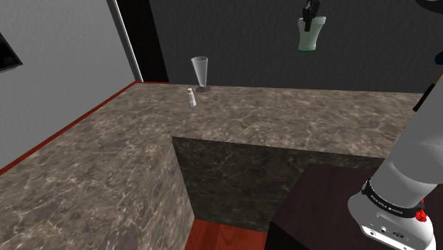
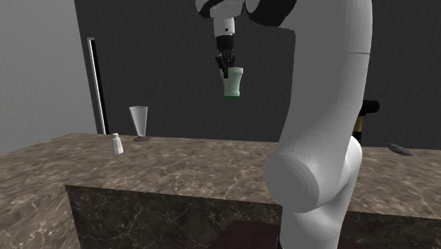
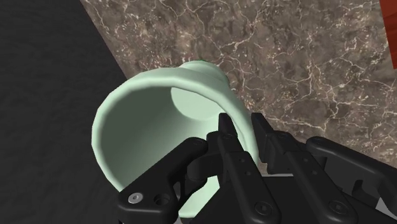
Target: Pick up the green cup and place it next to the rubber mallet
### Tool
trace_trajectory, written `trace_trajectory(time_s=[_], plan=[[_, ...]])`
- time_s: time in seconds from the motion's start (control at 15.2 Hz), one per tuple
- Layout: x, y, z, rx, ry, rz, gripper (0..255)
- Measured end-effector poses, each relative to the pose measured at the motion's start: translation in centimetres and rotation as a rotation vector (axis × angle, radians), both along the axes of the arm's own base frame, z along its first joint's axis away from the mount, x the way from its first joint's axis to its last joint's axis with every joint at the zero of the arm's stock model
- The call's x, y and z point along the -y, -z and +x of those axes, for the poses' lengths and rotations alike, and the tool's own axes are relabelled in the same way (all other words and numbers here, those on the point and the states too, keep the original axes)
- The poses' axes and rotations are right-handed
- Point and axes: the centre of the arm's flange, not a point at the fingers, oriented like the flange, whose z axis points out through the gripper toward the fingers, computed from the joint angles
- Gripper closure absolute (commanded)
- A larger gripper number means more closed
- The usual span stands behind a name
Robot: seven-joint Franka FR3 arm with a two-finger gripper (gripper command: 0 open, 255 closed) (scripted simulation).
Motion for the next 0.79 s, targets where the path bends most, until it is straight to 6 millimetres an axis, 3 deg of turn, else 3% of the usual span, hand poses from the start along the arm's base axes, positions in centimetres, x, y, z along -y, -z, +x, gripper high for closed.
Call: trace_trajectory(time_s=[0.79], plan=[[0.3, -6.4, 0.1, 0.000, 0.000, 0.000, 255]])
